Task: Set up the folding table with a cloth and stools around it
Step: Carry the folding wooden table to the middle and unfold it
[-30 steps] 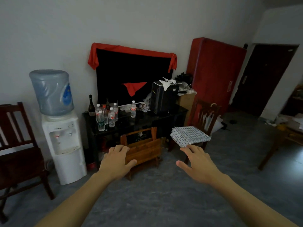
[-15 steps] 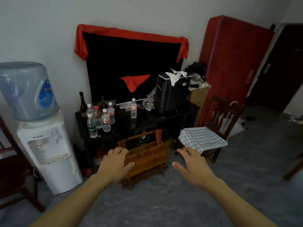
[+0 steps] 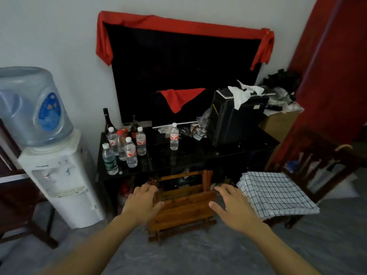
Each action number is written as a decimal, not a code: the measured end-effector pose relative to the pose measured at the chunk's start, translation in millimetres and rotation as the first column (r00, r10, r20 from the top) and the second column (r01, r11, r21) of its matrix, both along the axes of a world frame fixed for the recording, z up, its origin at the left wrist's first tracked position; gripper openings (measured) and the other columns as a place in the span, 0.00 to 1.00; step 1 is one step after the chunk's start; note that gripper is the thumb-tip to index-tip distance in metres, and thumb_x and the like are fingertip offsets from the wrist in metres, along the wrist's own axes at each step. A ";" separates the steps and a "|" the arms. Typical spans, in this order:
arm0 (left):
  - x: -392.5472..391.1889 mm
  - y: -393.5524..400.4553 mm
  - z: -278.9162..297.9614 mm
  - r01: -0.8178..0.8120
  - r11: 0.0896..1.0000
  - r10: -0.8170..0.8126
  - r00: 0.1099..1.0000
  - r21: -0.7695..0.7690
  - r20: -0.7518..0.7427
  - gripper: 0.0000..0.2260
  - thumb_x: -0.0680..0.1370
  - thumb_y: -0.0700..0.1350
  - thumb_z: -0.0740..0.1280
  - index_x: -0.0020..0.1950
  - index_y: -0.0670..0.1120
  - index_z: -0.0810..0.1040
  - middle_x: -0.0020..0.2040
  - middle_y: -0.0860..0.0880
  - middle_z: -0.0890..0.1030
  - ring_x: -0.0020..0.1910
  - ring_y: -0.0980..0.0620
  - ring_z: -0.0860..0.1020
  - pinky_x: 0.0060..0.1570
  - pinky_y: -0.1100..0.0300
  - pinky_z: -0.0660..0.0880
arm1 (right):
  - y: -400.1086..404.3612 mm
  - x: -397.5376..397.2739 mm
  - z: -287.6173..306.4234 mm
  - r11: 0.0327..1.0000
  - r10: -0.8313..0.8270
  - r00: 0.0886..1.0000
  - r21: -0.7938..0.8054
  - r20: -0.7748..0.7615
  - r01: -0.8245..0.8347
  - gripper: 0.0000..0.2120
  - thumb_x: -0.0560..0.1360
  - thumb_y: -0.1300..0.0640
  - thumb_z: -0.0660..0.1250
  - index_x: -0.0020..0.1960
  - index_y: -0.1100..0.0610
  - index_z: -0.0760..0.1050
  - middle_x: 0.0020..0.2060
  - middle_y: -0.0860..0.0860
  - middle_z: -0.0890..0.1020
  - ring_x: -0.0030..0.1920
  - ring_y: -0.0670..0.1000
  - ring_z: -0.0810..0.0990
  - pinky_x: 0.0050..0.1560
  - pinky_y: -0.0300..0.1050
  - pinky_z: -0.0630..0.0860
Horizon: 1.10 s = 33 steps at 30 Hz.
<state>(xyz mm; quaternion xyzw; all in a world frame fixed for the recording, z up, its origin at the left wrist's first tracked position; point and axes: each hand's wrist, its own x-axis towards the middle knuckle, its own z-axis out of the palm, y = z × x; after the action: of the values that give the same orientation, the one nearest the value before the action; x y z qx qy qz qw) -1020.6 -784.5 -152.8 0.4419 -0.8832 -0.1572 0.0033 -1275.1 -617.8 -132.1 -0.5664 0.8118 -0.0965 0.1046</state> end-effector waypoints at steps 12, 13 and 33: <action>-105.1 -135.2 -85.6 -0.109 0.982 0.121 0.990 0.153 -0.073 0.25 0.78 0.61 0.59 0.72 0.53 0.64 0.69 0.51 0.66 0.68 0.47 0.65 0.66 0.48 0.66 | -169.5 -97.0 -54.4 0.983 0.100 0.995 0.156 -0.010 -0.098 0.31 0.78 0.35 0.54 0.77 0.47 0.56 0.75 0.48 0.60 0.75 0.51 0.58 0.73 0.53 0.61; -114.0 -147.9 -92.4 -0.117 0.979 0.129 0.989 0.168 -0.067 0.25 0.78 0.61 0.59 0.72 0.53 0.64 0.69 0.51 0.66 0.68 0.47 0.64 0.66 0.48 0.66 | -185.4 -105.6 -58.3 0.977 0.110 0.994 0.185 -0.018 -0.105 0.31 0.78 0.35 0.54 0.77 0.47 0.56 0.75 0.48 0.61 0.74 0.51 0.58 0.73 0.53 0.61; -205.1 -297.6 -250.2 -0.230 0.935 0.198 0.970 0.271 0.140 0.26 0.78 0.59 0.60 0.73 0.53 0.61 0.73 0.51 0.63 0.71 0.48 0.62 0.68 0.52 0.66 | -401.5 -194.3 -265.2 0.881 0.289 0.950 0.356 0.120 -0.313 0.31 0.78 0.35 0.52 0.77 0.46 0.56 0.76 0.49 0.59 0.76 0.52 0.56 0.75 0.50 0.55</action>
<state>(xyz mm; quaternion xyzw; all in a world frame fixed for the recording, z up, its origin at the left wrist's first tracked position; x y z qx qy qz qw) -1225.7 -1082.1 -403.0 0.5392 -0.7966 -0.2571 -0.0922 -1469.3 -1019.3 -397.3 -0.6522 0.7137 0.0578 0.2490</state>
